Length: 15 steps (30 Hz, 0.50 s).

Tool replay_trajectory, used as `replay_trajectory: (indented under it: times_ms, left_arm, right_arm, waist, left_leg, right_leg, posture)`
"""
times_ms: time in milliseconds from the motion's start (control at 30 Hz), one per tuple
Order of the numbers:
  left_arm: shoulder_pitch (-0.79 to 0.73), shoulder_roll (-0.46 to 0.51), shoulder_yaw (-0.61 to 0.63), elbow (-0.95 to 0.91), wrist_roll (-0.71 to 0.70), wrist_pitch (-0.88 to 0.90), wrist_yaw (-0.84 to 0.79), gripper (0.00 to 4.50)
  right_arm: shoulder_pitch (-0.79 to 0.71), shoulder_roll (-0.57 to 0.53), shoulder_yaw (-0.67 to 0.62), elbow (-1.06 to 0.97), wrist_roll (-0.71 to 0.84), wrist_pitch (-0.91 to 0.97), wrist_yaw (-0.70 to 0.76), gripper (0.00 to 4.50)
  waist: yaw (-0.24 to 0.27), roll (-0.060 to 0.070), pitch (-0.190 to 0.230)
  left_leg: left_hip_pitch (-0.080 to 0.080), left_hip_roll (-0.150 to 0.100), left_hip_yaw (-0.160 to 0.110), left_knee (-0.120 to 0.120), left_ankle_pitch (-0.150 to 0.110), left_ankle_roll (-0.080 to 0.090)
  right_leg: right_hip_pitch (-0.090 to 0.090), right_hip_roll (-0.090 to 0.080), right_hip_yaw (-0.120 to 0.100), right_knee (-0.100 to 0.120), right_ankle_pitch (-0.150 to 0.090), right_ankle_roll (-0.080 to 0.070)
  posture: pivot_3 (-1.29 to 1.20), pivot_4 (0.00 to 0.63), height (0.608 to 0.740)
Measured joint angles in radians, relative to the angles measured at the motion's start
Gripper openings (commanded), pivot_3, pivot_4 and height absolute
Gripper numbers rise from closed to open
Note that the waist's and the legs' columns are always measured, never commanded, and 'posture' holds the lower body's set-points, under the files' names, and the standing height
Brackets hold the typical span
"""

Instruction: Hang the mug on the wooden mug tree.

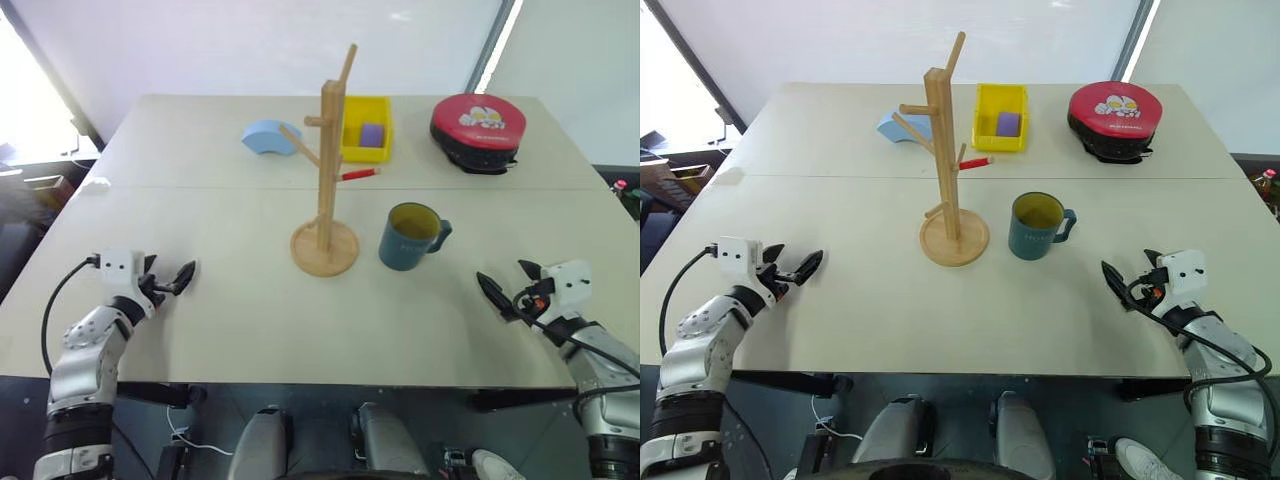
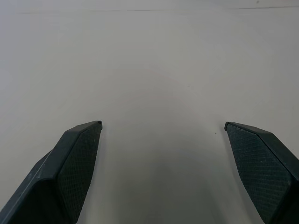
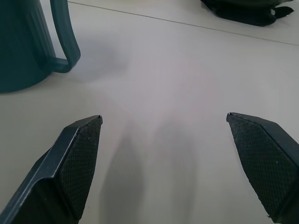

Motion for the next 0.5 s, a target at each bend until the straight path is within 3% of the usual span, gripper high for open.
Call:
replay_trajectory:
  times_ms: [500]
  left_arm:
    - [0.041,0.000,-0.027,-0.099,-0.008,0.026,-0.036,4.50]
  right_arm:
    - [-0.011,0.019,0.020,-0.012,-0.007,-0.008,-0.046,4.43]
  waist:
    - [0.001,0.000,0.000]
  left_leg:
    - [-0.001,-0.001,0.001,0.000,0.000,0.000]
  right_leg:
    - [-0.001,-0.003,0.000,-0.001,0.000,0.000]
  posture:
    - [0.00,0.150,0.735]
